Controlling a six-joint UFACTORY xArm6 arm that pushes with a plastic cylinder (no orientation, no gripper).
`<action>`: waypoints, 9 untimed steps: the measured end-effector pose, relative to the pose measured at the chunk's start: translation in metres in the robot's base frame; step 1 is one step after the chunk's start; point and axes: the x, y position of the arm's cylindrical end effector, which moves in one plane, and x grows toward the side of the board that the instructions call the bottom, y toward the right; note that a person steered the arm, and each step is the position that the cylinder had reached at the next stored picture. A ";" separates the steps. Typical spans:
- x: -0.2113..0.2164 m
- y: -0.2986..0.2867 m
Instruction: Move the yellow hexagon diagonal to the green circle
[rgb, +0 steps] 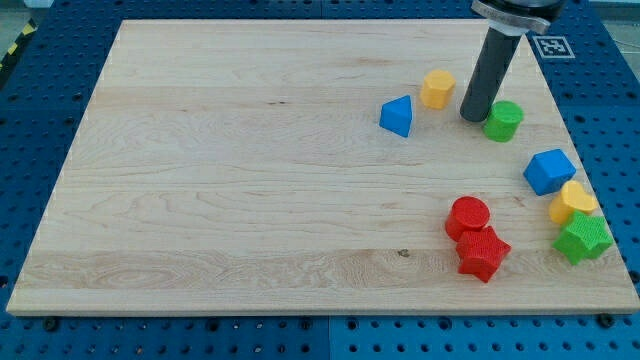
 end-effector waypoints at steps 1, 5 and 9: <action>-0.001 0.024; 0.014 0.059; 0.028 0.024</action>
